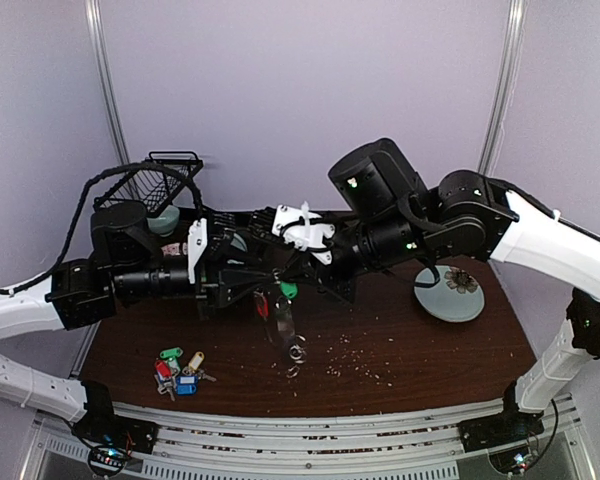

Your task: Put the keys on the keyring

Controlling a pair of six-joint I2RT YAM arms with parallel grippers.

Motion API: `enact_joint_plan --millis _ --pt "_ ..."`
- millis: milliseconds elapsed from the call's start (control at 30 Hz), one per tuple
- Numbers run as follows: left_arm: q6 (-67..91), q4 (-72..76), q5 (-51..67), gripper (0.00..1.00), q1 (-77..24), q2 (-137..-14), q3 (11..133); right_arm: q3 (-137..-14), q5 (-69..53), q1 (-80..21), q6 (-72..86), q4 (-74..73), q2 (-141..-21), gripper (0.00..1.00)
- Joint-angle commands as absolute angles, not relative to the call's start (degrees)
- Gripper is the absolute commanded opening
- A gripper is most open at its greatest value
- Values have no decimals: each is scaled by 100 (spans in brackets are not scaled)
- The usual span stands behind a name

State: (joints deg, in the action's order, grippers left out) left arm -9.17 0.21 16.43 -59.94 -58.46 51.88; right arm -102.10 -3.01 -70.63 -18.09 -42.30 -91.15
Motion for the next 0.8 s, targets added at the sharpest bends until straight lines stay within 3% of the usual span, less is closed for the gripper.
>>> enact_joint_plan --millis 0,300,400,567,633,700,767 --pt "-949 -167 1842 22 -5977 -5851 5328 -10428 -364 -7108 -1829 -4068 -8921 0" --pt "-928 -286 1538 1 -5977 -5977 5458 -10387 -404 -7163 -1820 -4023 -8891 0" --pt "-941 -336 1407 0 -5977 -6015 5457 -10367 -405 -7165 -1815 -4010 -8880 0" --pt "-971 -385 1329 11 -5977 -6113 5505 -10359 -389 -7172 -1815 -4007 -8891 0" --pt "-990 -395 1327 10 -5977 -6104 5508 -10366 -379 -7172 -1819 -4013 -8903 0" --pt "-1020 -396 1314 0 -5977 -6075 5502 -10371 -394 -7172 -1819 -4008 -8895 0" --pt "-1049 -385 1317 0 -5977 -6018 5470 -10367 -389 -7167 -1819 -4010 -8899 0"
